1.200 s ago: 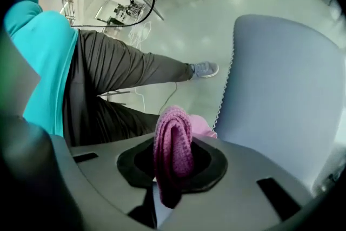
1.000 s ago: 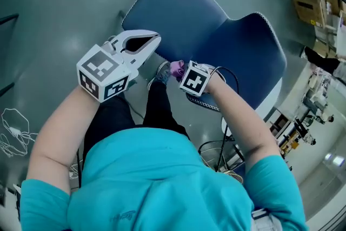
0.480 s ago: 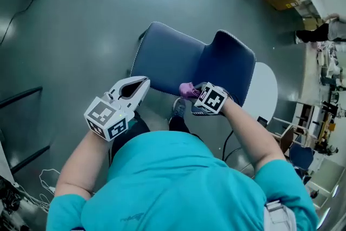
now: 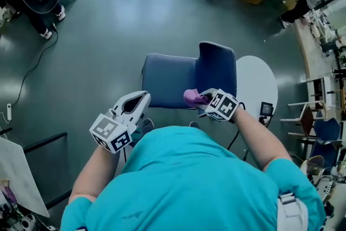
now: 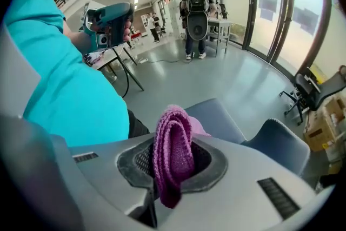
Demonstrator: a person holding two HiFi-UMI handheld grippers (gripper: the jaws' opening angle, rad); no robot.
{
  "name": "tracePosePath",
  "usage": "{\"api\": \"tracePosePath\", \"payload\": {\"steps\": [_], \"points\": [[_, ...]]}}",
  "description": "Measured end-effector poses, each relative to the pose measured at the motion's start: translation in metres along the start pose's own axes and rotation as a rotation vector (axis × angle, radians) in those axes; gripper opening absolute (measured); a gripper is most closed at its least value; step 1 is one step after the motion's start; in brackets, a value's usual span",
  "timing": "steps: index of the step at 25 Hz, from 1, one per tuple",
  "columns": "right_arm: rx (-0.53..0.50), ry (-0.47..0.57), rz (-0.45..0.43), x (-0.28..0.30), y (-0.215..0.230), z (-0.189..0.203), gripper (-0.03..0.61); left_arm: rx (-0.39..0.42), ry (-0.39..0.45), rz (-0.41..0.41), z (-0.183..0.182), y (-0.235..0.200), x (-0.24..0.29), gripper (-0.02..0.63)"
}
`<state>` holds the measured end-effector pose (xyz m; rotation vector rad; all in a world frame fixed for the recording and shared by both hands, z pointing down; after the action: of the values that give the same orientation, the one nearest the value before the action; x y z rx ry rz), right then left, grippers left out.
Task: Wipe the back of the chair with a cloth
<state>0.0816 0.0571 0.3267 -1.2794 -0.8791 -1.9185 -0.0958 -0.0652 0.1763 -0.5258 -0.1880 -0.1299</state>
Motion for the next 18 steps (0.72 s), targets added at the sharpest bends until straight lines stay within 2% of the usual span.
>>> {"api": "tracePosePath", "payload": {"steps": [4,8,11,13,18], "points": [[0.002,0.110,0.011,-0.047,-0.008,0.018,0.061,0.031,0.011,-0.014,-0.025,0.039,0.017,-0.006],[-0.022,0.217,0.035,-0.103,-0.019,0.067,0.061,0.091,0.054,-0.029,-0.042,0.114,0.047,-0.006],[0.013,0.311,0.056,-0.143,-0.015,0.099,0.061,0.058,0.098,-0.023,-0.046,0.161,0.072,-0.006],[0.060,0.402,0.060,-0.173,-0.013,0.117,0.061,0.043,0.099,-0.013,-0.044,0.190,0.090,-0.006],[0.098,0.590,0.115,-0.235,-0.011,0.164,0.061,0.078,0.077,-0.005,-0.038,0.258,0.124,-0.006]]}}
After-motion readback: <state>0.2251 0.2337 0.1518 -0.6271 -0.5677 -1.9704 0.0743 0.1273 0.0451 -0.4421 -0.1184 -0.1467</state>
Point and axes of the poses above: the fingertips, and each gripper's own axes: x forward along the fingers, y to its right, z out of its underside, the point moved 2 cm from there along -x, backward along the fingers, and after that the axes turned 6 degrees about -y, right-handed, at the moved point
